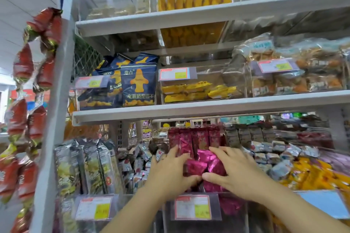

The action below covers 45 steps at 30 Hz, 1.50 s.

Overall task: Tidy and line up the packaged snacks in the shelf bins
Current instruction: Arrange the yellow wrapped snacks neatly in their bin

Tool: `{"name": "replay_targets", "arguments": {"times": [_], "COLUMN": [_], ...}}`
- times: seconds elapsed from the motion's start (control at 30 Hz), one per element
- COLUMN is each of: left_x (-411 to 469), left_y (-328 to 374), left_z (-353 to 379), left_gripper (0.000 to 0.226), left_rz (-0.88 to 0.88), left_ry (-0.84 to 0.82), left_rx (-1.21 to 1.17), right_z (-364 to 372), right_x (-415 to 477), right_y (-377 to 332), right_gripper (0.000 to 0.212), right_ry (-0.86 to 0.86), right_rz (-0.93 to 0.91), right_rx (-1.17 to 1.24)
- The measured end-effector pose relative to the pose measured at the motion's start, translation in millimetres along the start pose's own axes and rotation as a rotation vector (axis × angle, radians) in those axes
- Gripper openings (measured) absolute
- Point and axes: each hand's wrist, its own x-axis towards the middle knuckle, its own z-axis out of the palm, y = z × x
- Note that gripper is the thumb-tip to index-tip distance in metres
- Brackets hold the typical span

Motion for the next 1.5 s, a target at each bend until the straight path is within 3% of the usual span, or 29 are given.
{"name": "replay_targets", "arguments": {"times": [0.1, 0.23, 0.47, 0.6, 0.77, 1.0, 1.1, 1.33, 1.5], "left_x": [-11, -27, -31, -23, -6, 30, 50, 88, 101], "left_y": [-1, 9, 46, 78, 122, 179, 200, 238, 254], "left_z": [1, -7, -27, -28, -20, 6, 18, 37, 46], "left_gripper": [0.07, 0.076, 0.046, 0.032, 0.031, 0.03, 0.031, 0.077, 0.083], "left_rz": [0.03, 0.054, 0.245, 0.346, 0.455, 0.529, 0.513, 0.417, 0.388], "left_ry": [-0.114, 0.006, 0.304, 0.266, 0.226, 0.087, -0.052, -0.342, -0.447], "left_rx": [-0.075, -0.153, -0.056, -0.052, -0.015, -0.002, -0.128, -0.293, -0.305], "right_z": [-2, -4, -18, -33, -45, -60, -58, -42, -34], "right_x": [-11, -25, -49, -62, -75, -88, -90, -92, -91], "right_y": [8, 11, 36, 71, 131, 200, 218, 244, 251], "right_gripper": [0.083, 0.083, 0.065, 0.055, 0.044, 0.039, 0.044, 0.038, 0.043], "right_ry": [-0.043, 0.059, 0.196, 0.196, 0.202, 0.249, 0.218, 0.166, 0.208], "right_rz": [-0.015, -0.062, -0.1, -0.06, 0.045, 0.164, 0.147, 0.082, 0.077], "right_rx": [-0.019, -0.011, 0.057, 0.05, -0.019, -0.057, -0.119, -0.103, -0.119]}}
